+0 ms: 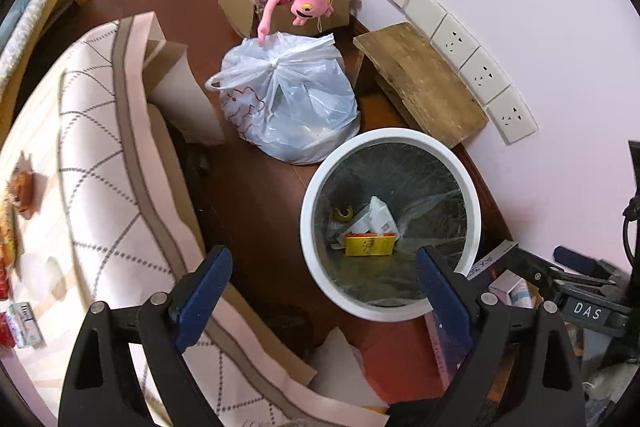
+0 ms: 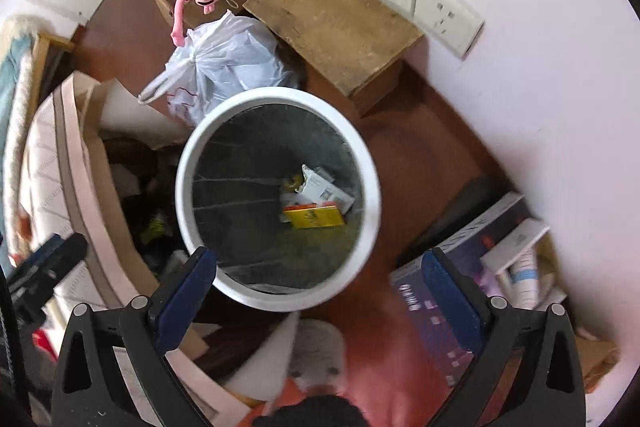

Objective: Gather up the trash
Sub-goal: 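Move both tools back over the table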

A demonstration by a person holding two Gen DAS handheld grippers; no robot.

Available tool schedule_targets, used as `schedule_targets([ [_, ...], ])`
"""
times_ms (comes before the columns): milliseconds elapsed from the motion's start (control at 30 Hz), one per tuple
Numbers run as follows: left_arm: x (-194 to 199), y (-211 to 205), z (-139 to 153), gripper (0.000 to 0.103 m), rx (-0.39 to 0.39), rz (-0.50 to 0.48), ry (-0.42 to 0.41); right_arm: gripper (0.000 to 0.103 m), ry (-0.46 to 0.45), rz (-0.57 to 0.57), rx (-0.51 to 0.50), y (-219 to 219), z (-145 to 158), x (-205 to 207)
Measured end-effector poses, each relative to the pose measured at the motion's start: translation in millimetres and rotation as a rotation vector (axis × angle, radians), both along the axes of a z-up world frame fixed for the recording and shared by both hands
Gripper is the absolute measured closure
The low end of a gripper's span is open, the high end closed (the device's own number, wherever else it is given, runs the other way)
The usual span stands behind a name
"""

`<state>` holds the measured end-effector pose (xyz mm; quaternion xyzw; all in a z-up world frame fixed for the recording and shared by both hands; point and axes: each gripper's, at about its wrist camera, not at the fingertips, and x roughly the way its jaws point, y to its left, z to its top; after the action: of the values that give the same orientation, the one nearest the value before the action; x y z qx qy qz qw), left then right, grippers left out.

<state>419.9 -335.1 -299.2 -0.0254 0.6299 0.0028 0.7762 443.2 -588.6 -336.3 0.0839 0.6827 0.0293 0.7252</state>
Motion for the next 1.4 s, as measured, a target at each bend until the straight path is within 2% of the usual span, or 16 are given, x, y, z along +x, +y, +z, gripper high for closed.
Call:
schedule_targets([
  [133,-14.3,-0.9,10.6,0.009,0.017,-0.015,-0.020,0.000,-0.041,0.038,-0.064,10.0,17.8,-15.8],
  [267,-26.9,-2.4,23.7,0.009,0.020,-0.022,-0.044,0.000,-0.070,0.053,-0.083,18.6,34.3,-31.8],
  [533,-52.7,-3.2,57.0,0.009,0.001,-0.024,-0.105,0.000,-0.129,0.041,-0.074,22.3,73.9,-63.1],
  [800,-82.8,4.7,105.0,0.009,-0.020,-0.014,-0.195,0.000,-0.224,0.031,-0.058,26.9,134.5,-94.9],
  [933,-101.1,18.0,135.0,0.009,-0.009,0.016,-0.254,0.000,-0.286,0.014,0.004,33.4,170.9,-113.3],
  [1033,-118.5,39.8,156.2,0.009,-0.008,0.060,-0.297,0.000,-0.325,0.016,0.034,45.8,194.9,-123.4],
  [1167,-142.9,84.8,167.7,0.009,-0.003,0.140,-0.307,0.000,-0.358,0.051,0.095,85.2,221.0,-136.5],
  [1233,-160.0,121.0,167.3,0.009,0.024,0.205,-0.303,0.000,-0.349,0.094,0.136,116.5,225.8,-141.5],
  [1333,-182.3,178.5,157.2,0.009,0.110,0.315,-0.282,0.000,-0.326,0.191,0.175,176.5,224.8,-145.8],
  [1400,-200.2,222.6,145.5,0.009,0.153,0.402,-0.253,0.000,-0.297,0.261,0.181,227.5,214.1,-145.2],
])
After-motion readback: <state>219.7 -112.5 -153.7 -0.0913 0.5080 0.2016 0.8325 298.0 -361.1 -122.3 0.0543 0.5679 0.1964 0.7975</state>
